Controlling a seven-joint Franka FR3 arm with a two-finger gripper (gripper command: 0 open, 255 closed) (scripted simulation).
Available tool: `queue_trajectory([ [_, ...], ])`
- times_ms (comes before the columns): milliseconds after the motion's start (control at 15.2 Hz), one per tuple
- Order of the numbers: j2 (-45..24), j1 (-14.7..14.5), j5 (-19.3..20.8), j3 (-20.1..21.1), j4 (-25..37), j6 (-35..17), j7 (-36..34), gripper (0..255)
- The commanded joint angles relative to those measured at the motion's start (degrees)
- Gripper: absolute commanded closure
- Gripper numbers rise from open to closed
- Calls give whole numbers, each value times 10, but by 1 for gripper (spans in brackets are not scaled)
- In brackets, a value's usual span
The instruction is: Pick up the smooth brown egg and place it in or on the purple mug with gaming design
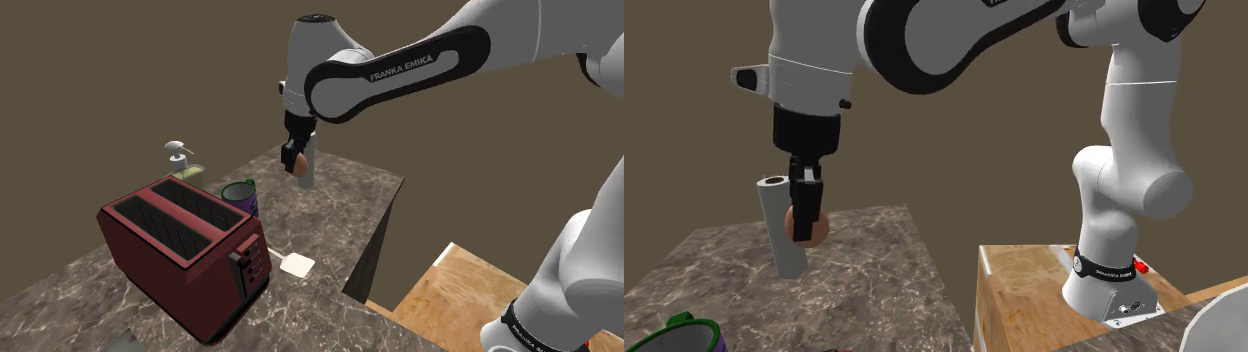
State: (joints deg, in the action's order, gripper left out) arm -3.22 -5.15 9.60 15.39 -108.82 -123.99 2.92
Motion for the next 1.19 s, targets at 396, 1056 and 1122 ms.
queue_trajectory([
  [396, -115, -27, 37, 9, 175, 70, -31, 255],
  [1056, -365, -113, 91, -2, 554, 208, -48, 255],
  [1122, -362, -111, 91, -2, 541, 198, -50, 255],
])
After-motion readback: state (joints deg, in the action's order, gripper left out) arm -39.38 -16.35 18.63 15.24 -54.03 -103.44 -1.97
